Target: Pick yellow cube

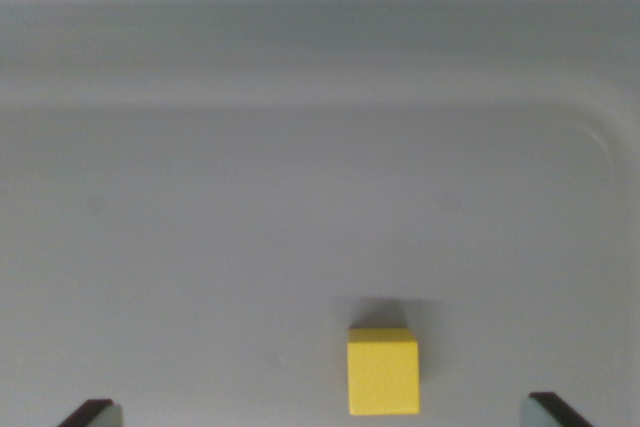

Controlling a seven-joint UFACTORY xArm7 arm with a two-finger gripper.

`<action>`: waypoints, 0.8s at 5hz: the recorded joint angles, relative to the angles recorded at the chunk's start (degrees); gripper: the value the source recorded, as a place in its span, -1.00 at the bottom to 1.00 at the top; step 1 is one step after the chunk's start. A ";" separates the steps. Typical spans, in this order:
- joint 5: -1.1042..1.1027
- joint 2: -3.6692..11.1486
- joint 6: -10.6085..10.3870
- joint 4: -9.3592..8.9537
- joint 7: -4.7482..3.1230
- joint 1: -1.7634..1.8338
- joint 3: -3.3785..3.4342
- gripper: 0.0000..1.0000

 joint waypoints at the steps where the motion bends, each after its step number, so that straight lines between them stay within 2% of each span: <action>1: 0.00 0.00 0.00 0.00 0.00 0.00 0.00 -1.00; 2: 0.09 1.13 -2.51 -1.89 -0.49 -0.11 -0.18 -1.00; 3: 0.09 1.13 -2.51 -1.89 -0.49 -0.11 -0.18 -1.00; 4: 0.18 2.32 -5.13 -3.86 -1.00 -0.22 -0.36 -1.00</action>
